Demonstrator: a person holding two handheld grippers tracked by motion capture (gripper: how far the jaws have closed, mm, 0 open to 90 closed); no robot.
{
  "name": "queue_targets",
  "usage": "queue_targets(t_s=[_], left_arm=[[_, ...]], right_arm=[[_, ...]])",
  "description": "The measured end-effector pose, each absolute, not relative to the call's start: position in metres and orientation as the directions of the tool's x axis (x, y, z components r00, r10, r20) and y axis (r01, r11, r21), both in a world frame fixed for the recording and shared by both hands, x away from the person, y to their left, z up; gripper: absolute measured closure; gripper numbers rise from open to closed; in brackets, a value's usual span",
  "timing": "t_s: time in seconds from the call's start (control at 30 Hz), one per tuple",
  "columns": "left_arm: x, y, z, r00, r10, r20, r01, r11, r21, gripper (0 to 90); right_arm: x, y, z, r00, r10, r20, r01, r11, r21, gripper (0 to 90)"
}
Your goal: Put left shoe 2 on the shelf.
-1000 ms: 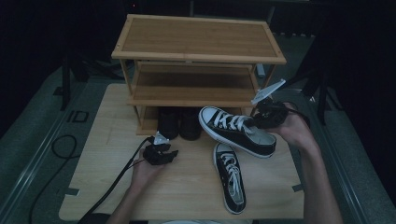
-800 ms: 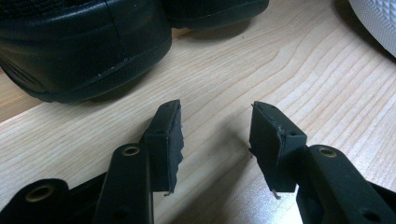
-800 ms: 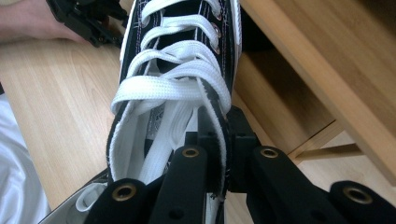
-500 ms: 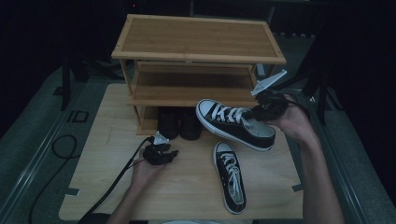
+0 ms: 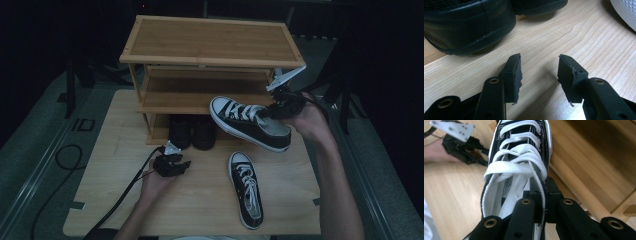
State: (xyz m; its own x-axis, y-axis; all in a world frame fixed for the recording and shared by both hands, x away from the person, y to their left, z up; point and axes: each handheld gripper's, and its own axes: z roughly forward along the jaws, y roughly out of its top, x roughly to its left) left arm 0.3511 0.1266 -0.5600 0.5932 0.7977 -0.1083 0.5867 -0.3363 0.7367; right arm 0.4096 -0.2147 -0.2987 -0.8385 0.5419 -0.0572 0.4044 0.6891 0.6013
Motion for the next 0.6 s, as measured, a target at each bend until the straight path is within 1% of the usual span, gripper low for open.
queue_targets(t_s=[0.6], left_arm=[[0.351,0.126,-0.560,0.594,0.797,-0.108,0.586,-0.337,0.737,54.2]], right_arm=[[0.431,-0.207,-0.304,-0.757,0.651,-0.052,0.476,0.605,0.639,87.7]])
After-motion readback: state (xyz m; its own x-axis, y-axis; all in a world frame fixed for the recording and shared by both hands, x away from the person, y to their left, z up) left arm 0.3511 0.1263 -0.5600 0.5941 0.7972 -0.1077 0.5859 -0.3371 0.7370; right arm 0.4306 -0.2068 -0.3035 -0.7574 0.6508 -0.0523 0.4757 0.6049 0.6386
